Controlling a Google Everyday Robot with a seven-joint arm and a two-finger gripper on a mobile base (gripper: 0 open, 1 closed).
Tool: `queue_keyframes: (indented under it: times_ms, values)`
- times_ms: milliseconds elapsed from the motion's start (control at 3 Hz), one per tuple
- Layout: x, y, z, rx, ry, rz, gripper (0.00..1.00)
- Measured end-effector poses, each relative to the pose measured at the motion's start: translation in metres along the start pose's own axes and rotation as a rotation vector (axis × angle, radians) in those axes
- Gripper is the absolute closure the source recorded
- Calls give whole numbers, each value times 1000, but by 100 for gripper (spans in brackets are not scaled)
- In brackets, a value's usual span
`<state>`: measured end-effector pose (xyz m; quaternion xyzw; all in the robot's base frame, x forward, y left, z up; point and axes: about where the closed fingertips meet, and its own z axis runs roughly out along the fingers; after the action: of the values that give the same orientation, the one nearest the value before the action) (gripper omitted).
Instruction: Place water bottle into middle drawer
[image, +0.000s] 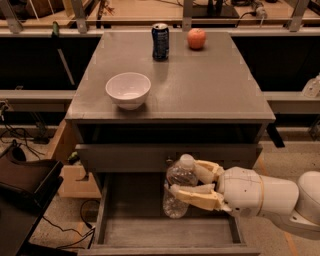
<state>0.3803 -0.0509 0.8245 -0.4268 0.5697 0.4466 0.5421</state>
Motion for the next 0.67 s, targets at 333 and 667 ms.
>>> queue_keyframes:
  times_ms: [333,667]
  values:
    - [51,-26,-13,41,76,17,100]
    - [51,-26,-13,41,76,17,100]
